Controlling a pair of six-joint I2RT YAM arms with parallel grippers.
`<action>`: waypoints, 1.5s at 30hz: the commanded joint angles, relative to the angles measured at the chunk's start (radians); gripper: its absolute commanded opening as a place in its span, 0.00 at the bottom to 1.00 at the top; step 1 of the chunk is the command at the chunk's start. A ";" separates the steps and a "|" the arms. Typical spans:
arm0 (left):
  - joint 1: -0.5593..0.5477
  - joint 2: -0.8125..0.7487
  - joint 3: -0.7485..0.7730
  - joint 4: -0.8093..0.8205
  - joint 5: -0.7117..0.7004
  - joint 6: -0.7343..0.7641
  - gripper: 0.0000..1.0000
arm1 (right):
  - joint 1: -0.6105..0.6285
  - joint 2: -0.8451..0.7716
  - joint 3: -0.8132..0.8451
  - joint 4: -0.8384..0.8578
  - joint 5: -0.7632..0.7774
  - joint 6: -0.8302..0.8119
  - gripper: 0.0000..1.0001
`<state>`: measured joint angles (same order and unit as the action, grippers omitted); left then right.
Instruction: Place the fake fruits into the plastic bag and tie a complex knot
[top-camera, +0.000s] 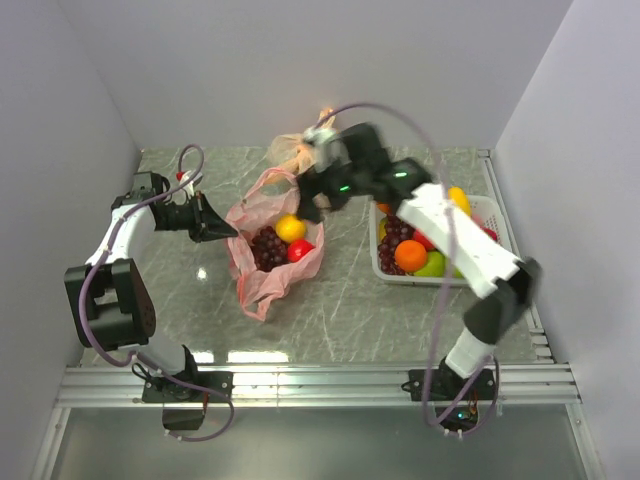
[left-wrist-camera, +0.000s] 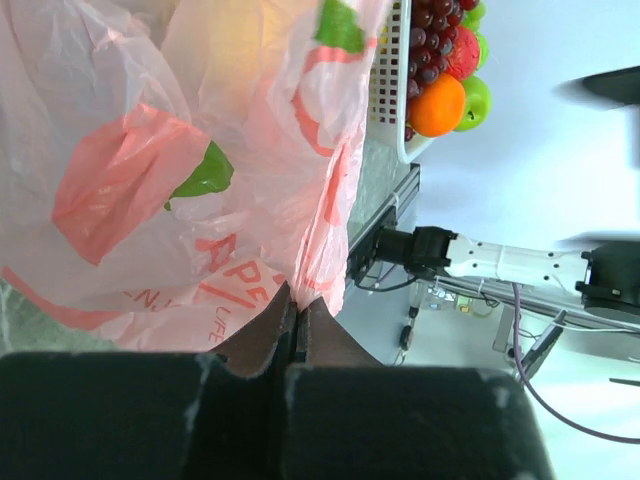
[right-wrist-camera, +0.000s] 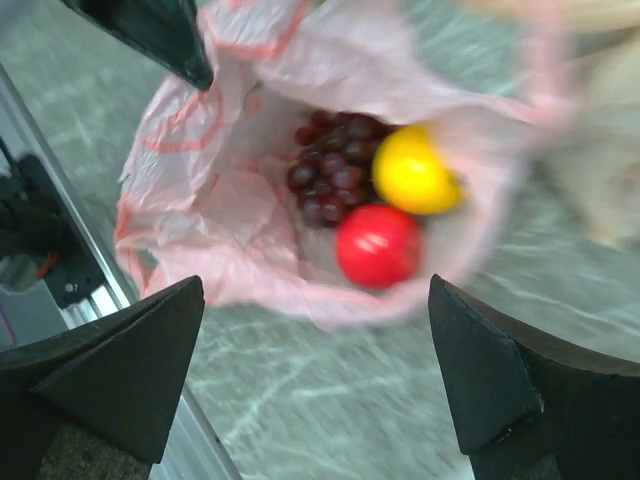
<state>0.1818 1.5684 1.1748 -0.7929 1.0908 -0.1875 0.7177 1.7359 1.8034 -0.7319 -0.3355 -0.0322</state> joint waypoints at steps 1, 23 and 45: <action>0.004 -0.013 -0.006 0.038 -0.006 -0.004 0.00 | -0.159 -0.166 -0.038 -0.090 -0.154 -0.073 1.00; 0.005 -0.021 -0.007 0.008 -0.017 0.022 0.00 | -0.911 -0.546 -0.453 -0.462 0.105 -0.509 1.00; 0.005 -0.018 -0.004 0.006 -0.008 0.026 0.00 | -0.728 -0.504 -0.713 -0.205 0.405 -0.302 0.99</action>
<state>0.1822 1.5684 1.1595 -0.7864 1.0744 -0.1875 -0.0265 1.2335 1.1046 -0.9863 0.0204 -0.3561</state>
